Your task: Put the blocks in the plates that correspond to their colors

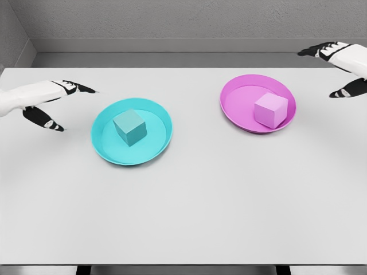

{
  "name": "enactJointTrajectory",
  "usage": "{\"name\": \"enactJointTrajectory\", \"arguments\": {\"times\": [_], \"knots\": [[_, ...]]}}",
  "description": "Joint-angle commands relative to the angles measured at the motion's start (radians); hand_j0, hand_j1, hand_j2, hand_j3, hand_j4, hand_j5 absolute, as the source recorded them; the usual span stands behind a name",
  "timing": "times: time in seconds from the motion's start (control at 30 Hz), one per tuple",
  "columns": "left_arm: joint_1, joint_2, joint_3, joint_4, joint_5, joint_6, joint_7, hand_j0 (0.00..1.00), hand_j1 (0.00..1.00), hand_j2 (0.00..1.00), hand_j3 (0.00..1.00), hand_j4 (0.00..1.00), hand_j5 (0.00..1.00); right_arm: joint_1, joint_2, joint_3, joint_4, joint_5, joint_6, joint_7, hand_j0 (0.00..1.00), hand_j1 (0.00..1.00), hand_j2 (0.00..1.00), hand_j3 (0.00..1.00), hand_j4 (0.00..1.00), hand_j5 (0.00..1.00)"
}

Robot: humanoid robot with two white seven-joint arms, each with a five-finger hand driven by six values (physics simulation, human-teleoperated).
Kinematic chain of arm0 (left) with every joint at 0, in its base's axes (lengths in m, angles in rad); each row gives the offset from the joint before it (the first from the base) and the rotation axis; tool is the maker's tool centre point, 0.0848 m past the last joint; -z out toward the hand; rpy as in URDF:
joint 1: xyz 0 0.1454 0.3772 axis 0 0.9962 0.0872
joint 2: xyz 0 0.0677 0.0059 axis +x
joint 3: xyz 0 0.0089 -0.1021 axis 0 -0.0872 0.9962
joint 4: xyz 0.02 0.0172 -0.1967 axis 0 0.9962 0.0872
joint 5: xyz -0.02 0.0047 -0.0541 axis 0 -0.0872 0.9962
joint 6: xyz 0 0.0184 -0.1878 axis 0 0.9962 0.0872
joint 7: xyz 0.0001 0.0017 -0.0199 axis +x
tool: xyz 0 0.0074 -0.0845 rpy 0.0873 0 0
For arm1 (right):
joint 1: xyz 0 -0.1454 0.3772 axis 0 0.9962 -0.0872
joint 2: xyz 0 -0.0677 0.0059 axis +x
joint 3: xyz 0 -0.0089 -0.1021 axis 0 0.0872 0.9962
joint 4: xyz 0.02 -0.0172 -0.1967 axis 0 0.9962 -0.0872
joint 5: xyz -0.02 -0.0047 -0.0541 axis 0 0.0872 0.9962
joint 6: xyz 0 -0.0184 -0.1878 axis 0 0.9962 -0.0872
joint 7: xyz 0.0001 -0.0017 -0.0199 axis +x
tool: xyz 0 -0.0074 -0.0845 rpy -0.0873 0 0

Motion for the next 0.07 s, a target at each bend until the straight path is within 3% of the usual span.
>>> {"name": "enactJointTrajectory", "arguments": {"times": [0.0,0.03], "knots": [[0.000,-0.002,0.000,0.029,0.016,0.002,0.001,1.00,1.00,1.00,1.00,1.00,1.00,0.000,-0.008,-0.001,-0.001,-0.007,0.003,-0.001,1.00,1.00,1.00,1.00,1.00,1.00],[0.000,-0.004,0.000,0.029,0.018,0.002,0.001,1.00,1.00,1.00,1.00,1.00,1.00,0.002,-0.008,-0.001,-0.001,-0.005,0.003,-0.001,1.00,1.00,1.00,1.00,1.00,1.00]]}}
